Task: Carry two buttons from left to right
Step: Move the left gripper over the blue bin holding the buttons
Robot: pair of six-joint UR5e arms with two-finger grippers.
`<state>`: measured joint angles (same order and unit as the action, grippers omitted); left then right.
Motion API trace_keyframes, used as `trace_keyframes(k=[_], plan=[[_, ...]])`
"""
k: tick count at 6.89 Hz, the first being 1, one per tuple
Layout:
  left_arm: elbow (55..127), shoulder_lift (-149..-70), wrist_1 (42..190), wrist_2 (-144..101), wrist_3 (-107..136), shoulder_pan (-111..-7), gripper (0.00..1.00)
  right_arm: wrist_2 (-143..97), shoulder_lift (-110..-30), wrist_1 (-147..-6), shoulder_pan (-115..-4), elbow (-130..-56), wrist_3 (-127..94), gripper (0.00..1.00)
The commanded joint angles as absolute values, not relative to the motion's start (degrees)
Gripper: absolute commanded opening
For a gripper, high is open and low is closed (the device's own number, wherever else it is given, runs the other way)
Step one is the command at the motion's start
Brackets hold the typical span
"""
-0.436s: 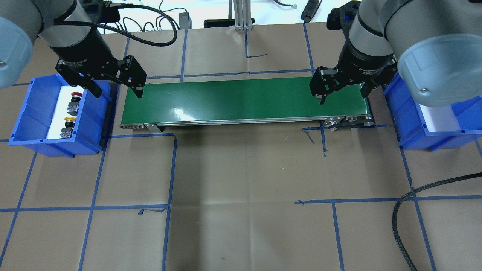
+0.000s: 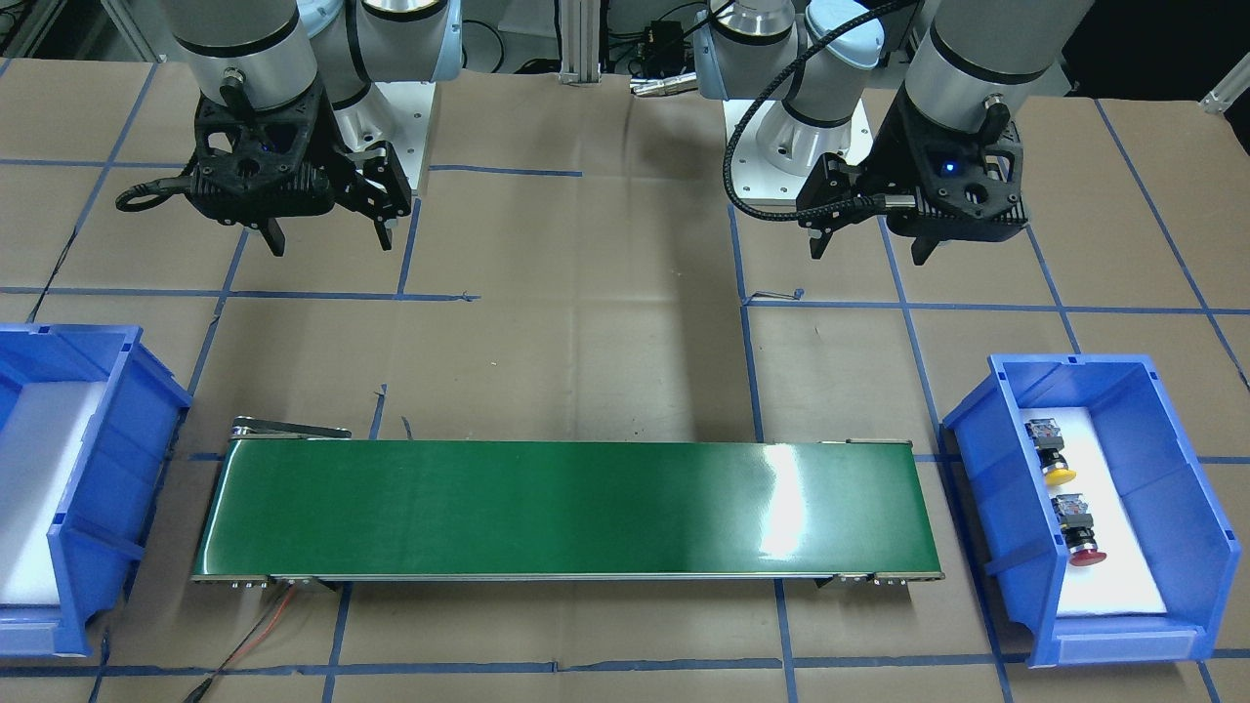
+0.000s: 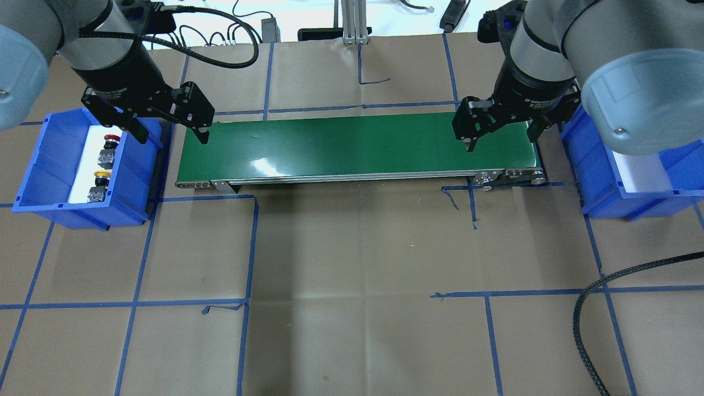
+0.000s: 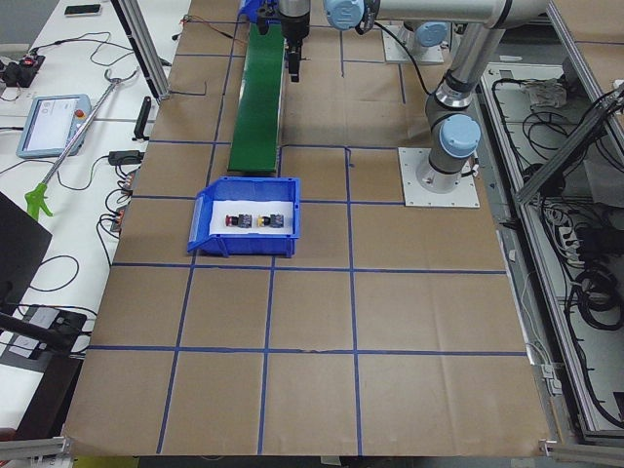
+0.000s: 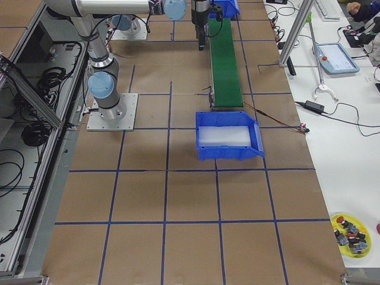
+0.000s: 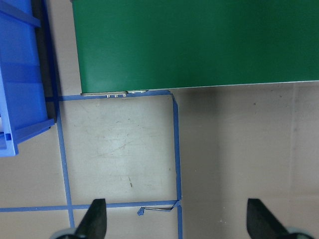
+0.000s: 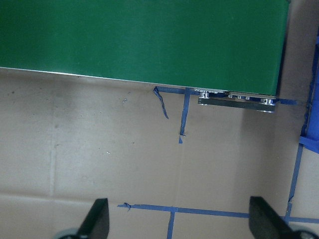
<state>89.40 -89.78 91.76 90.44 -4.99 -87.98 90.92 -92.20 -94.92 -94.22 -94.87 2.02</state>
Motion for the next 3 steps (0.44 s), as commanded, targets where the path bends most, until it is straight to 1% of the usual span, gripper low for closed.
trace_keyframes(k=[1,3], plan=[[89.6,-89.7,91.8,90.4,-5.2,-88.0,1.0,90.9,-92.2,-94.9,-94.2,-94.7,2.0,1.0],[89.9,-89.4,91.8,90.4,-5.3,-88.0,1.0,90.9,-92.2,-94.9,-94.2,-94.7,2.0,1.0]])
